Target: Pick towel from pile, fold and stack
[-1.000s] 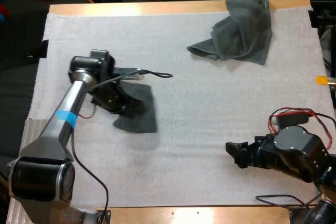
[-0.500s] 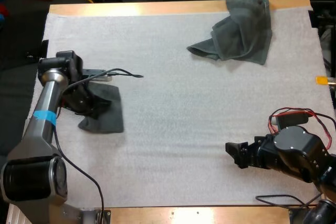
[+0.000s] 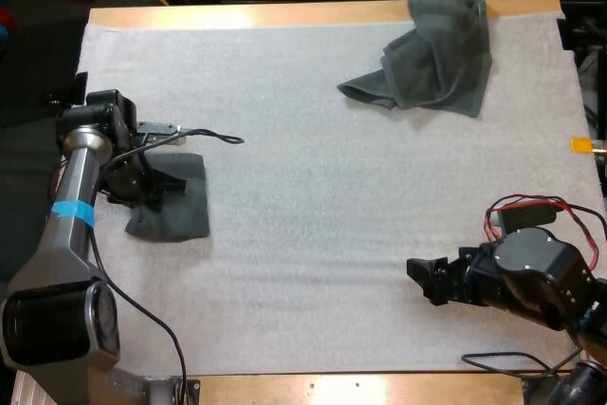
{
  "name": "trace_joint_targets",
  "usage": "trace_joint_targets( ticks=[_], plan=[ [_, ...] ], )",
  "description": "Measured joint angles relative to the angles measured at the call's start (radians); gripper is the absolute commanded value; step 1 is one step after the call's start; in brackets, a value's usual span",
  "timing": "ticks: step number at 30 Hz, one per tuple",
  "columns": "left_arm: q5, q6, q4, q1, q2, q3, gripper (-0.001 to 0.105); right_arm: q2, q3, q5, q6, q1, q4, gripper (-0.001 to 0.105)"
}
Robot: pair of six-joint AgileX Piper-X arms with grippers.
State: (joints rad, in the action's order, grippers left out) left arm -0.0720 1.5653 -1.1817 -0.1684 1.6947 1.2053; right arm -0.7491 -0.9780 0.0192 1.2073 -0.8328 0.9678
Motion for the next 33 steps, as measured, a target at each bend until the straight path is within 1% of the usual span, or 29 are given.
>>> trace_joint_targets(
  ticks=[1, 3, 7, 10, 13, 15, 19, 21, 23, 25, 28, 31, 33],
  plan=[
    [-0.02, 0.0, 0.002, 0.0, 0.0, 0.0, 0.066, 0.0, 0.0, 0.0, 0.0, 0.0, 0.0, 0.079],
    [-0.064, 0.0, 0.003, 0.0, 0.0, 0.0, 0.07, 0.0, 0.0, 0.002, 0.0, 0.0, 0.0, 0.079],
    [-0.13, 0.015, 0.003, 0.0, 0.0, 0.0, 0.069, 0.0, 0.0, 0.005, 0.0, 0.0, 0.0, 0.079],
    [-0.144, 0.023, 0.001, 0.0, 0.0, 0.005, 0.069, 0.0, 0.0, 0.005, 0.0, 0.0, 0.0, 0.079],
    [-0.137, 0.035, 0.001, 0.0, -0.011, 0.005, 0.069, 0.0, 0.0, 0.005, 0.0, 0.0, 0.0, 0.079],
    [-0.105, 0.037, 0.001, 0.0, -0.028, 0.005, 0.069, 0.0, 0.0, 0.005, 0.0, 0.0, 0.0, 0.079],
    [0.009, 0.037, -0.001, 0.0, -0.092, 0.005, 0.069, 0.0, 0.0, 0.005, 0.0, 0.0, 0.0, 0.079],
    [0.051, 0.037, -0.001, 0.0, -0.132, 0.005, 0.069, 0.0, 0.0, 0.005, 0.0, 0.0, 0.0, 0.079],
    [0.07, 0.037, -0.001, 0.0, -0.174, 0.005, 0.069, 0.0, 0.0, 0.005, 0.005, 0.0, 0.0, 0.079],
    [0.08, 0.037, -0.001, 0.0, -0.223, 0.005, 0.069, 0.0, 0.0, 0.005, 0.025, 0.0, 0.0, 0.079],
    [0.117, 0.04, -0.001, 0.0, -0.295, 0.005, 0.069, 0.0, 0.0, 0.001, 0.064, 0.0, 0.0, 0.079],
    [0.163, 0.054, -0.021, 0.0, -0.368, 0.005, 0.069, 0.0, 0.0, -0.028, 0.085, 0.0, 0.0, 0.079],
    [0.187, 0.078, -0.024, 0.012, -0.418, 0.005, 0.069, 0.0, 0.0, -0.076, 0.101, 0.0, 0.0, 0.079]
  ],
)
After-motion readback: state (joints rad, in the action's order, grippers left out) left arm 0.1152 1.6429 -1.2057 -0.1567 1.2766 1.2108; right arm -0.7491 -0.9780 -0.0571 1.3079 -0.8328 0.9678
